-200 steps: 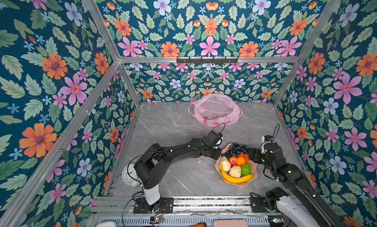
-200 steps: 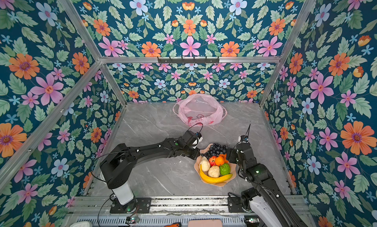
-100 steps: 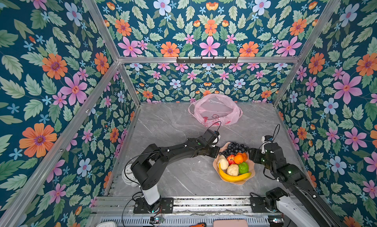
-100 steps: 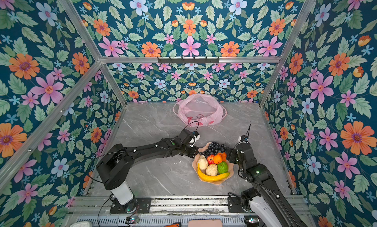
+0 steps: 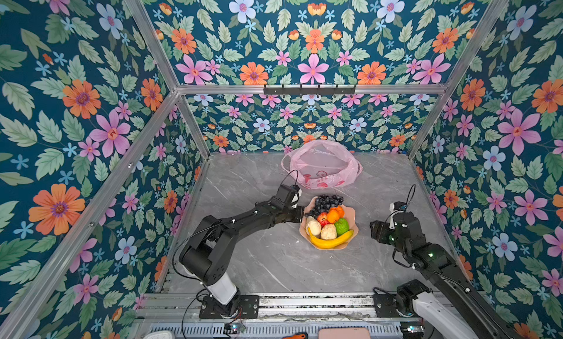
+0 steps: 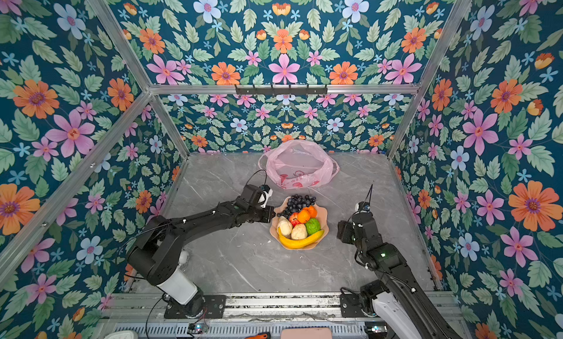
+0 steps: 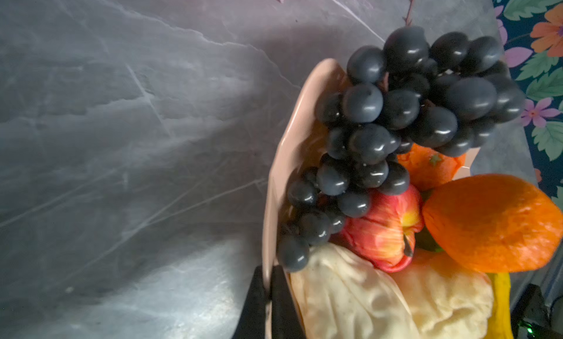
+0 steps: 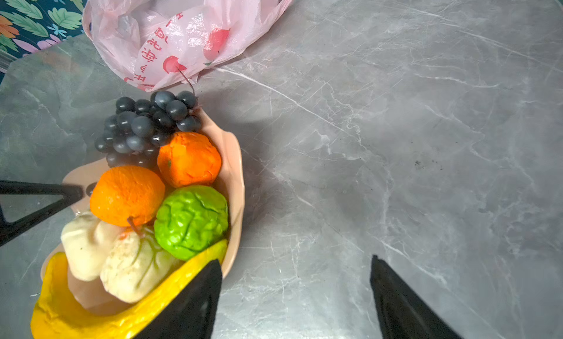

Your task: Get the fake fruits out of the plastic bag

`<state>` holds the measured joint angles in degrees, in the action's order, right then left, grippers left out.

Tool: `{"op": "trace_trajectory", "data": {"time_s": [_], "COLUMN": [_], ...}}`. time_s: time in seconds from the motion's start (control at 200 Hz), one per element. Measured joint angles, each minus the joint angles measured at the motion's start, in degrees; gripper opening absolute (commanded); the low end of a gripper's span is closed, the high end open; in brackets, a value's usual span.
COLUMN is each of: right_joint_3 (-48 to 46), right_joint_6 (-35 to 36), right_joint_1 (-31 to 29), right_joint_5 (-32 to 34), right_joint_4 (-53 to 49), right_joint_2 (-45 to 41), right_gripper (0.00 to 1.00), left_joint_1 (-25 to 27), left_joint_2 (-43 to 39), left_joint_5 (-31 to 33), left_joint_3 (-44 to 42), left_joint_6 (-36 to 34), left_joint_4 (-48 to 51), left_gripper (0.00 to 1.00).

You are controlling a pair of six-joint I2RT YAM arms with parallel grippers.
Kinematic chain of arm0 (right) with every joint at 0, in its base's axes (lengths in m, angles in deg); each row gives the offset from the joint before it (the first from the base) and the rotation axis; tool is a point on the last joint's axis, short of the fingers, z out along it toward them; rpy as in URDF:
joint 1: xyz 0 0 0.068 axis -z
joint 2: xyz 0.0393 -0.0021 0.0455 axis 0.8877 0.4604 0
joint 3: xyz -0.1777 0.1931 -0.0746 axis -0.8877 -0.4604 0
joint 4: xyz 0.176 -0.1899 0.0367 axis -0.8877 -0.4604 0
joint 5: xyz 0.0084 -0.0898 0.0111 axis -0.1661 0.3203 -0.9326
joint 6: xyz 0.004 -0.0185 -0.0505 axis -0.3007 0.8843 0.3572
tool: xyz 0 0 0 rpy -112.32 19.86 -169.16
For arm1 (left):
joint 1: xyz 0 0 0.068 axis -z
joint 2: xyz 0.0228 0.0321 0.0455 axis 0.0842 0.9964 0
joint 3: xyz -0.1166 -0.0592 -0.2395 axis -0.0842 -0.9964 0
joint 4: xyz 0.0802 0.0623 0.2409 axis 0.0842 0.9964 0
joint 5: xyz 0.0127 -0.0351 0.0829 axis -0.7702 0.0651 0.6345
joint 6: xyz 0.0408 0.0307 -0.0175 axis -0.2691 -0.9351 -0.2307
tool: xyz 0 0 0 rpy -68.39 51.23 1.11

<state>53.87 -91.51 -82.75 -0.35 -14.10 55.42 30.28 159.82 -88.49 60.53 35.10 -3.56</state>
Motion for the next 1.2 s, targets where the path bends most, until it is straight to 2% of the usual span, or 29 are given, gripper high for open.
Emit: {"op": "trace_trajectory", "data": {"time_s": [0.235,0.795,1.02,1.2], "right_joint_3": [0.02,0.11,0.11,0.61], "right_joint_6": [0.00,0.00,-0.02,-0.46], "right_joint_1": [-0.02,-0.02,-0.02,-0.02], "right_joint_5": [-0.02,0.02,0.04,1.97], "right_joint_4": [0.46,0.66,0.81,0.09], "right_joint_2": [0.96,1.11,1.27,2.03], "right_gripper": [0.78,0.78,0.78,0.86], "left_joint_1": [-4.48,-5.44,-5.49,-6.45], "left_joint_2": [0.92,-0.09,-3.28,-9.09], "left_joint_5": [0.35,2.21,1.99,2.58], "left_joint_3": [-0.55,-1.75,-2.91,-6.91], "left_joint_6": [-0.20,-1.22,-1.42,-0.17], "left_joint_4": [-3.82,-4.35,-4.42,-6.10], "left_gripper": [0.03,0.28,0.43,0.62]}}
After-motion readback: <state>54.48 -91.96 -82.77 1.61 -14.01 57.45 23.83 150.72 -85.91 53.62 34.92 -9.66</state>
